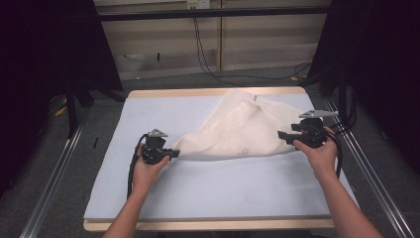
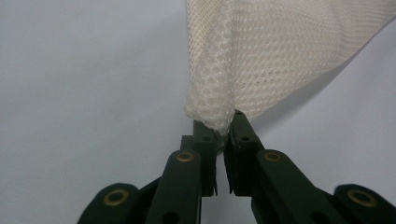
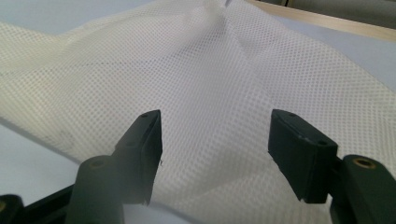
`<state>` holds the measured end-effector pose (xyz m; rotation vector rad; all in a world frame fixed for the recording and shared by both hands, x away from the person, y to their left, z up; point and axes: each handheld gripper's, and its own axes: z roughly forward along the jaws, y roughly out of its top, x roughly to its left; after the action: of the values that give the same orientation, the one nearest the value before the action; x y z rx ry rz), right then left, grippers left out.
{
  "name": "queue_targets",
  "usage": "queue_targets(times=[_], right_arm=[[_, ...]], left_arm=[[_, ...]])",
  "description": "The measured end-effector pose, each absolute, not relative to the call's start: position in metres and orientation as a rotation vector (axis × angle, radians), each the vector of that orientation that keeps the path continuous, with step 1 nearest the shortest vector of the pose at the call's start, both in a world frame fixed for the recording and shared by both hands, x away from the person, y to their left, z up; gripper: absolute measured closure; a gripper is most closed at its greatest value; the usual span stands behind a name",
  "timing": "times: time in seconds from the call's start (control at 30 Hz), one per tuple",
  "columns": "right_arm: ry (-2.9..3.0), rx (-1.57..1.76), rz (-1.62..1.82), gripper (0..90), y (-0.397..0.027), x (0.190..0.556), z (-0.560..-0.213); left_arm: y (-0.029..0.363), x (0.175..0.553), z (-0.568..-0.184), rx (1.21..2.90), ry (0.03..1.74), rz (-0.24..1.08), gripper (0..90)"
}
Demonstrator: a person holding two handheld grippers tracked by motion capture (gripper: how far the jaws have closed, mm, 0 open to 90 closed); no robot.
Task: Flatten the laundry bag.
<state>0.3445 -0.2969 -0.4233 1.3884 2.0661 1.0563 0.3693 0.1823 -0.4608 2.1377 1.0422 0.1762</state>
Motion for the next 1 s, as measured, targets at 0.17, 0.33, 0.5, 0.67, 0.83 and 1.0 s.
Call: queue_targets(times=[0.17, 0.33, 0.5, 0.67, 0.83, 1.0], right_arm=[[2.072, 1.401, 1.022, 33.0, -0.299, 0.365, -0.432], [2.058, 1.437, 1.032, 32.9, -0.300, 0.383, -0.436], [2.062, 1.448, 1.052, 33.3, -0.295, 0.400, -0.438], [2.062, 1.483, 1.045, 33.3, -0.293, 0.416, -0.441], [2.090, 1.524, 1.079, 40.4, -0.287, 0.426, -0.448], [2.133, 1.517, 1.039, 62.5, -0.282, 0.422, -0.454]], left_arm=[[0.181, 0.370, -0.461, 2.154, 1.049, 0.192, 84.1], [0.180, 0.370, -0.461, 2.159, 1.044, 0.188, 84.1], [0.181, 0.371, -0.461, 2.159, 1.044, 0.174, 84.0], [0.183, 0.372, -0.462, 2.149, 1.035, 0.162, 84.0], [0.182, 0.373, -0.461, 2.158, 1.033, 0.173, 83.9], [0.183, 0.372, -0.461, 2.163, 1.033, 0.173, 83.8]])
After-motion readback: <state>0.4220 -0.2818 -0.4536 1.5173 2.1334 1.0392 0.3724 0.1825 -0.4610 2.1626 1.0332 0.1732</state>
